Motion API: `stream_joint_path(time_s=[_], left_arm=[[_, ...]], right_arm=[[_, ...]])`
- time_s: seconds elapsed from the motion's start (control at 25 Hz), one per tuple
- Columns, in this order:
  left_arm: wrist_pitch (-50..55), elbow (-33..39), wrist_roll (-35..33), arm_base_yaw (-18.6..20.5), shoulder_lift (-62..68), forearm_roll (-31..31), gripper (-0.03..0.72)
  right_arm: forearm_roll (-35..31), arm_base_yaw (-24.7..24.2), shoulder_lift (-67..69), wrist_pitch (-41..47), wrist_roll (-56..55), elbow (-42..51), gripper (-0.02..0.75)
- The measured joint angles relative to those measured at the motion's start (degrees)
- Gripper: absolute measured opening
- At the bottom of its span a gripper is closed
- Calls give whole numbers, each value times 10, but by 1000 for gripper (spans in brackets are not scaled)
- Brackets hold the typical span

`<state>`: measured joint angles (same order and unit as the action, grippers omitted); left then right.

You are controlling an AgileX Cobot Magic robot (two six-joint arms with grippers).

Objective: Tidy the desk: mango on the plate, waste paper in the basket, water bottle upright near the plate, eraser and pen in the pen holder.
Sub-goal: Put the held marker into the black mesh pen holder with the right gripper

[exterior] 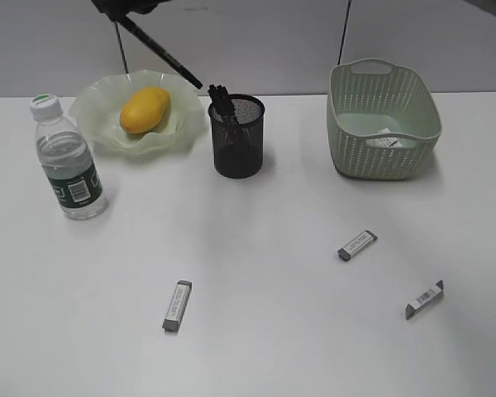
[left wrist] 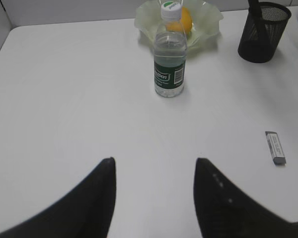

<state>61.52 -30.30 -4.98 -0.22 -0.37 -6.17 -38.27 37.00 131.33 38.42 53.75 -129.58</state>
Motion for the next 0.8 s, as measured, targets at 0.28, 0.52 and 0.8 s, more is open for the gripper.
stream_joint_path(time_s=[0.28, 0.52, 0.8], left_arm=[[0, 0, 0, 0, 0, 0, 380], [0, 0, 0, 0, 0, 0, 367], [0, 0, 0, 0, 0, 0, 365]], right_arm=[[-52, -18, -3, -3, -1, 0, 82], [-85, -39, -38, -4, 0, 1, 82], [-175, -81, -72, 56, 52, 1, 82]])
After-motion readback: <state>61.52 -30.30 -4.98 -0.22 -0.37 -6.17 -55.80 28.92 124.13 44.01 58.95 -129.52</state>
